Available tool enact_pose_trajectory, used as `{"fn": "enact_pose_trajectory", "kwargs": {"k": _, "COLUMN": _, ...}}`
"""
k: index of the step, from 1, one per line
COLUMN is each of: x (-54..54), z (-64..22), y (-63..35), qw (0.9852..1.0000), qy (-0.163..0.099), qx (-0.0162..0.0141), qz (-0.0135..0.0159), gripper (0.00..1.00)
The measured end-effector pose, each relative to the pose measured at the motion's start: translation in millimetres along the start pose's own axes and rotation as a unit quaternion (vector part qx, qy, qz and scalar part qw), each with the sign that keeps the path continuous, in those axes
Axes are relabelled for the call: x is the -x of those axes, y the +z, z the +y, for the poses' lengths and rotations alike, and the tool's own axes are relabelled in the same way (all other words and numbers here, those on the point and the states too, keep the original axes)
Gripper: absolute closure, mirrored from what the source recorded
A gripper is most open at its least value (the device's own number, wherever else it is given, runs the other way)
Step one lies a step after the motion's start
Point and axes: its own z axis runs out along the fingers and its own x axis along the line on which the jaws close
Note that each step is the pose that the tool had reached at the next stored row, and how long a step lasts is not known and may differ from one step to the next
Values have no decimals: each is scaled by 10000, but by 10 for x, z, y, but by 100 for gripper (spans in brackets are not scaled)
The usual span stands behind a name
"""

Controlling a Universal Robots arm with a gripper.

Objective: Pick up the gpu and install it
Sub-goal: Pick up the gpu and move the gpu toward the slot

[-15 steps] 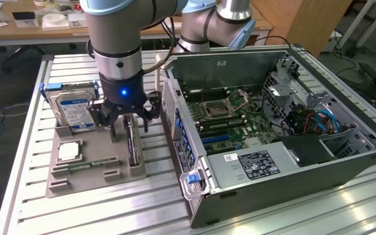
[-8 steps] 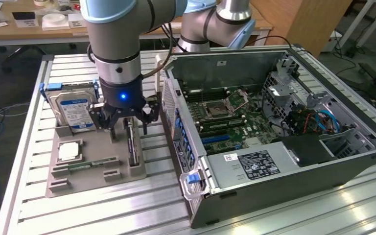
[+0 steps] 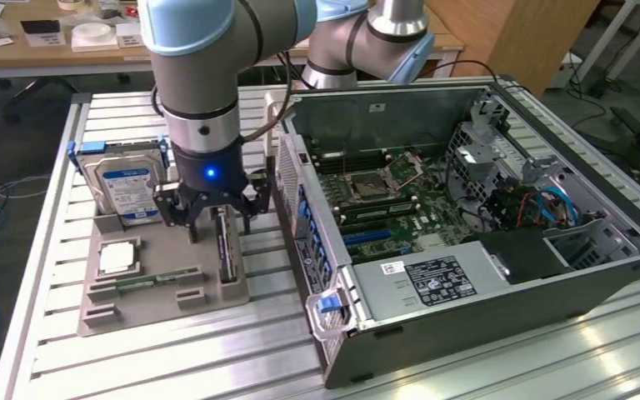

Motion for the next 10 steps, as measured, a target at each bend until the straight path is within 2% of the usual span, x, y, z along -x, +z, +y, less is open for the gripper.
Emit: {"fn": "enact_pose_trajectory", "kwargs": {"k": 10, "x": -3, "z": 18, "y": 166, "qw": 10000, "qy": 5, "qx": -4, "qz": 0, "gripper": 24}}
